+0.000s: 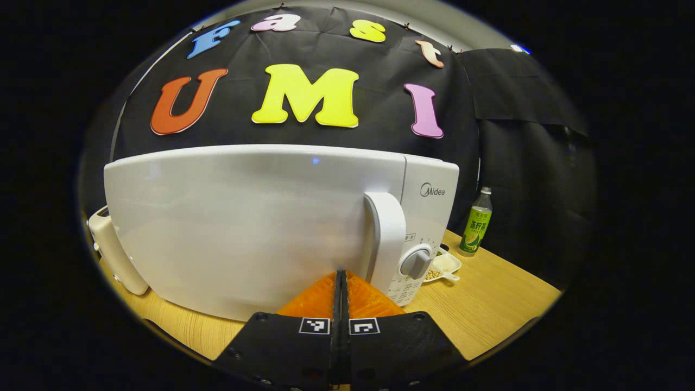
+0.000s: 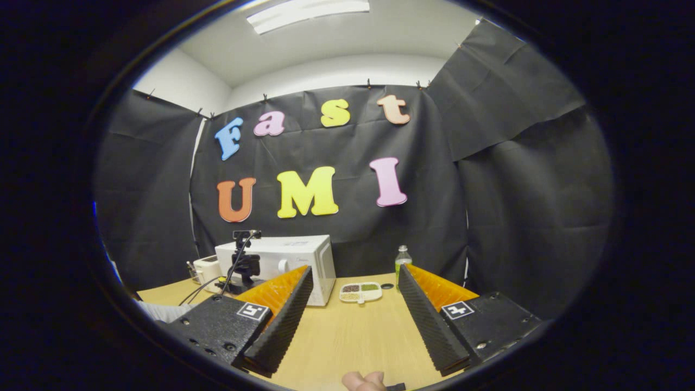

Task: Open the microwave oven with the left hand, put the food in, and close the microwave oven.

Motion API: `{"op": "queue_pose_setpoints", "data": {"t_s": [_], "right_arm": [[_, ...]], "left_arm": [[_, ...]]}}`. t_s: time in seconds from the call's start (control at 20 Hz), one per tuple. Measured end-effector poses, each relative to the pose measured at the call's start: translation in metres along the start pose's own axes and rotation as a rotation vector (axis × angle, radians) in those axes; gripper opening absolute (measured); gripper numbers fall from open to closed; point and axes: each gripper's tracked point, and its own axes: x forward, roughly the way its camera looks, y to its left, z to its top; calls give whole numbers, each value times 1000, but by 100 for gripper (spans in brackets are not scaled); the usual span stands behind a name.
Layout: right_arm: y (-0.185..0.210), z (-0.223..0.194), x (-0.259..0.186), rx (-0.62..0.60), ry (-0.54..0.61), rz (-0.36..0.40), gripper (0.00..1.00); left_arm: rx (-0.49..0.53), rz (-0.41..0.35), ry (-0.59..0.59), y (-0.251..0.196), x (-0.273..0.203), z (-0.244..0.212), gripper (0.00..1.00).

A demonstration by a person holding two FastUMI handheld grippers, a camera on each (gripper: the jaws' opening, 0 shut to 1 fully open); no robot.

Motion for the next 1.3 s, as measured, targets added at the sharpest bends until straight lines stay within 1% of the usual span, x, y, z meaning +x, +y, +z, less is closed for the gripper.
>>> {"op": "queue_pose_setpoints", "data": {"t_s": [0.1,0.15,0.2,0.25,0.35,0.4,0.45,0.5,0.55,0.6,0.65,0.7,0.75,0.8,0.85,0.95,1.0,1.05,1.1,1.15,1.2,1.3], "right_arm": [[2,-1,-2,8,5,3,91],[2,-3,-2,10,11,1,91],[2,-7,-3,10,21,-6,91],[2,-9,-3,16,29,-12,91],[4,-13,-2,30,45,-21,91],[3,-15,-2,31,57,-29,100],[5,-17,-2,35,67,-33,91],[8,-17,-4,44,74,-33,91],[12,-17,-6,52,80,-31,100],[16,-18,-7,55,88,-29,100],[19,-18,-9,54,94,-28,100],[21,-17,-10,54,96,-28,91],[24,-15,-12,54,97,-29,100],[26,-13,-14,53,97,-32,100],[27,-10,-15,50,96,-38,92],[31,-2,-19,29,90,-48,91],[32,3,-22,16,85,-54,100],[34,6,-24,2,79,-60,91],[37,11,-27,-9,71,-61,100],[41,15,-31,-16,64,-58,91],[47,19,-33,-20,57,-49,100],[57,29,-38,-29,37,-31,100]], "left_arm": [[2,23,17,1,-2,-5,0],[-15,35,37,1,-6,-9,0],[-36,29,55,0,-14,-12,0],[-55,22,63,-3,-23,-12,0],[-83,19,60,-5,-60,-10,0],[-81,39,55,-1,-72,-9,18],[-71,63,48,4,-88,-6,65],[-61,88,49,8,-108,-3,72],[-52,112,47,12,-127,1,78],[-44,126,48,13,-146,4,80],[-41,125,36,11,-166,11,86],[-44,116,14,7,-187,20,88],[-48,102,-15,2,-208,32,89],[-42,94,-34,-2,-228,39,90],[-32,95,-53,-5,-249,49,93],[5,124,-98,-4,-291,69,94],[28,138,-116,-6,-312,78,94],[42,162,-133,-5,-333,87,94],[48,192,-146,-5,-354,94,94],[62,220,-171,-4,-373,102,95],[81,245,-193,-6,-393,110,95],[115,288,-244,-9,-426,125,94]]}}
